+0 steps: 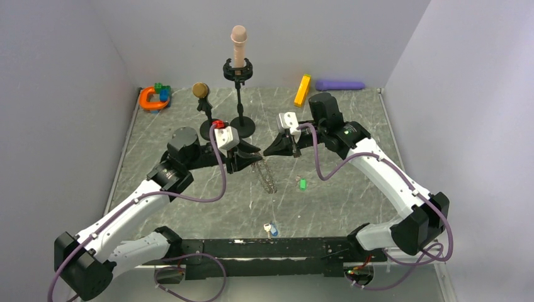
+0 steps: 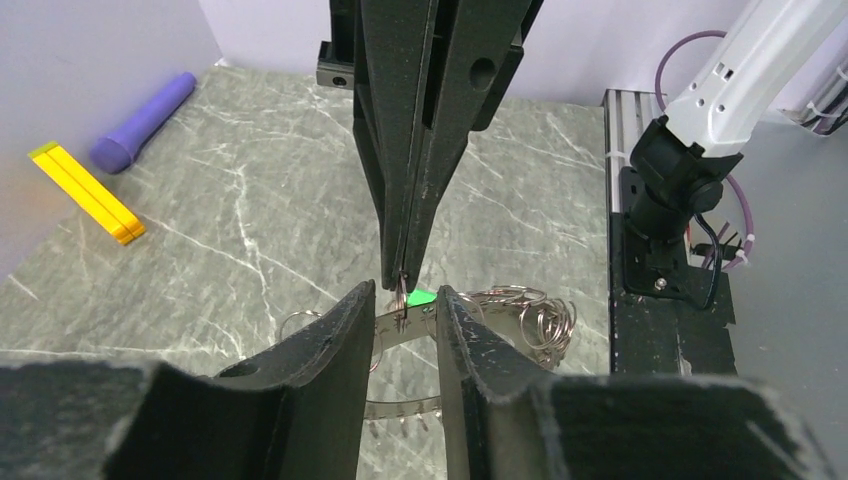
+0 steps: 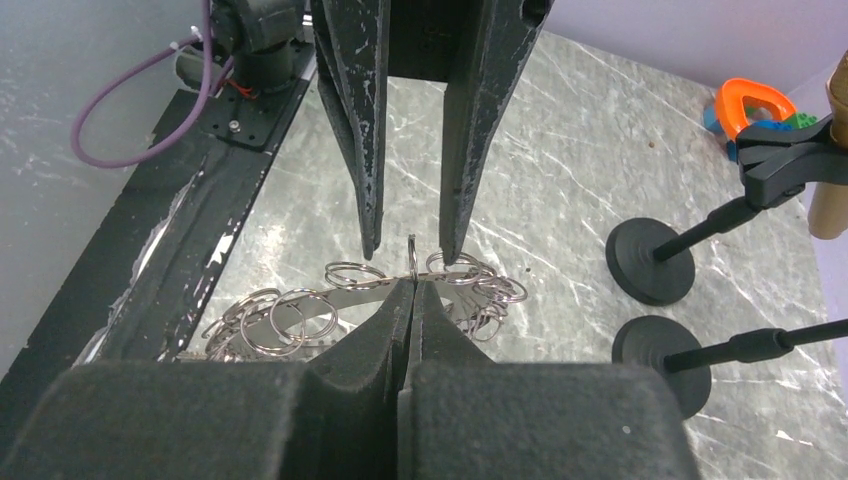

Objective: Put the keys on the keyring

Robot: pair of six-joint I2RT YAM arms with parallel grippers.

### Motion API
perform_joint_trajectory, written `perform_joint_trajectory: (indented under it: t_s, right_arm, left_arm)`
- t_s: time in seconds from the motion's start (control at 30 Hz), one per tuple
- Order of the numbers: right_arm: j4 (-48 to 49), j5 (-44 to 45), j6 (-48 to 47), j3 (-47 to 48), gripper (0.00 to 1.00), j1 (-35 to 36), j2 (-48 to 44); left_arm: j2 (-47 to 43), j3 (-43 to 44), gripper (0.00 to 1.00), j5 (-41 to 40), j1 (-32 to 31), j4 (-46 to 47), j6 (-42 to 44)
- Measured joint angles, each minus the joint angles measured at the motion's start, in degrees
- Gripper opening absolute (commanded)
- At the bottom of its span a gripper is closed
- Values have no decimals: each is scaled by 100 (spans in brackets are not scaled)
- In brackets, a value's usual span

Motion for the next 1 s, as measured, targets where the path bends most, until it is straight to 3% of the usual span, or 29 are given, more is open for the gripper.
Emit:
perform_joint_trajectory:
  t_s: [0.77, 0.9, 1.0]
  right_arm:
    - [-4, 4, -4, 2, 0, 0, 7]
    - [-4, 9, 0, 2, 0, 0, 7]
    - [-2, 11, 20, 2, 0, 0, 7]
  left_arm:
    - [142, 72, 14, -142, -114, -254, 144]
    - [138, 72, 0, -170, -114, -254, 138]
    - [138, 72, 0, -170, -120, -267, 146]
